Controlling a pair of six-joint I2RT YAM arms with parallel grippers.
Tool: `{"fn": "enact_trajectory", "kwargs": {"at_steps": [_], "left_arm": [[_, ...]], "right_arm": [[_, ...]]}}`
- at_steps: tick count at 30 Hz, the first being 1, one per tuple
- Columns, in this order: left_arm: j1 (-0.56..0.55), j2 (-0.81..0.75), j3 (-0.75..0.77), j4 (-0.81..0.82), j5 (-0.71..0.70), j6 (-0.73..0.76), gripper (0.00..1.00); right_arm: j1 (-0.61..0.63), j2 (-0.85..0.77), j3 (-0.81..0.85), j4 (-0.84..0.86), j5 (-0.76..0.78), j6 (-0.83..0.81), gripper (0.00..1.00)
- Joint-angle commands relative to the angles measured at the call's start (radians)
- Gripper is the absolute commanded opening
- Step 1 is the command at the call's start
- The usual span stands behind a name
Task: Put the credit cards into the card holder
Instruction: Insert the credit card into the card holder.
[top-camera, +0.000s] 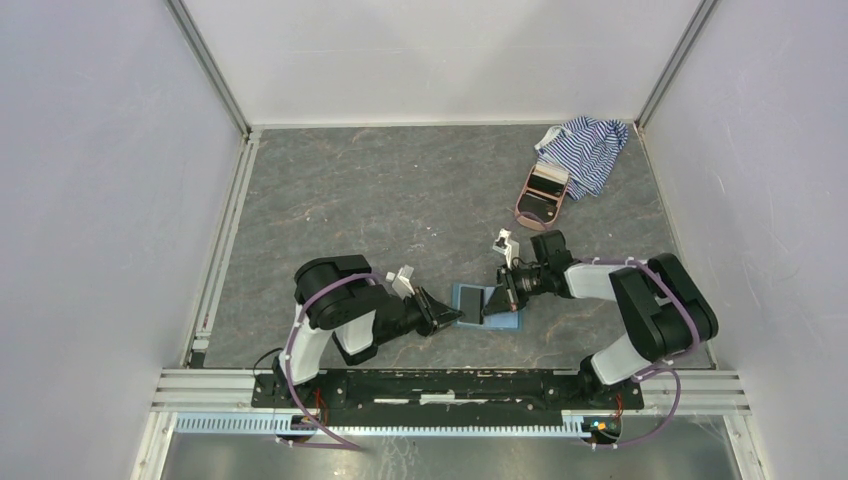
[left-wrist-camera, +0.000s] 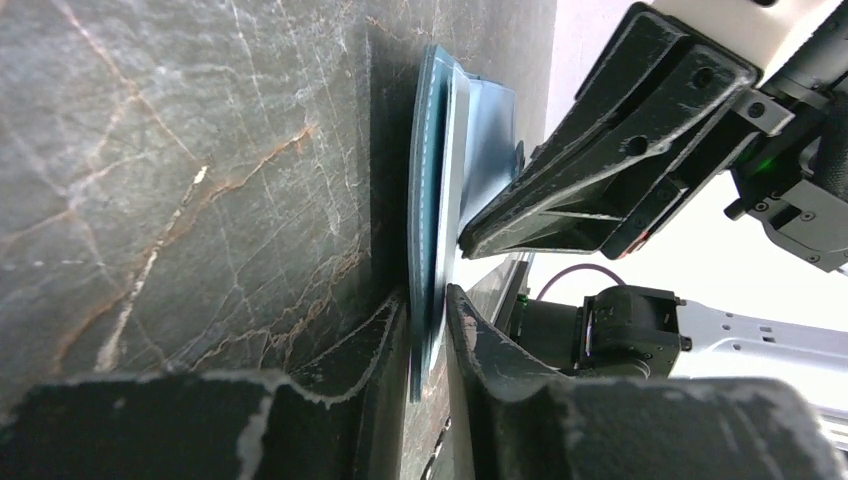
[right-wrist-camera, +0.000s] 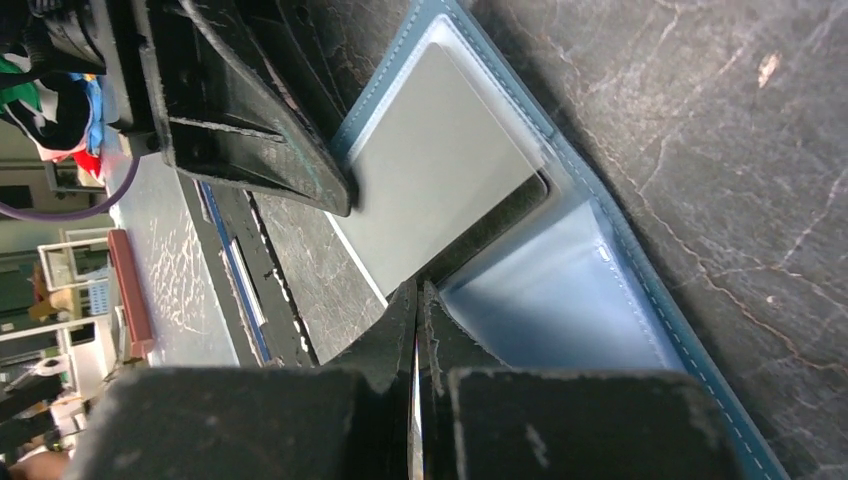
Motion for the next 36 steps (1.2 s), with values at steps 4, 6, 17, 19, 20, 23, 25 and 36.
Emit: {"fn": "enact_trajectory", "kwargs": {"at_steps": [4, 6, 17, 19, 20, 23, 25, 36], "left_arm": [[-0.01, 0.036, -0.039, 0.195, -0.013, 0.032, 0.3], [-0.009, 0.027, -0.052, 0.195, -0.026, 0.035, 0.31], [-0.002, -0.045, -0.137, 0.195, -0.101, 0.067, 0.4], [0.004, -0.064, -0.158, 0.193, -0.11, 0.08, 0.41], [0.009, -0.072, -0.166, 0.193, -0.112, 0.087, 0.41], [0.021, -0.096, -0.184, 0.194, -0.112, 0.107, 0.42], [0.03, -0.117, -0.193, 0.184, -0.108, 0.123, 0.42], [0.044, -0.733, 0.044, -0.888, -0.171, 0.525, 0.51]], "right_arm": [[-0.02, -0.184, 0.036, -0.081, 0.026, -0.179, 0.0], [-0.026, -0.218, 0.036, -0.105, 0.022, -0.246, 0.0], [-0.158, -0.211, 0.119, -0.321, -0.158, -0.568, 0.08], [-0.193, -0.228, 0.118, -0.348, -0.184, -0.608, 0.11], [-0.206, -0.24, 0.119, -0.363, -0.19, -0.634, 0.12], [-0.243, -0.277, 0.131, -0.415, -0.204, -0.698, 0.16], [-0.27, -0.298, 0.14, -0.441, -0.214, -0.728, 0.18], [-0.417, -0.325, 0.366, -0.652, -0.188, -0.914, 0.22]]}}
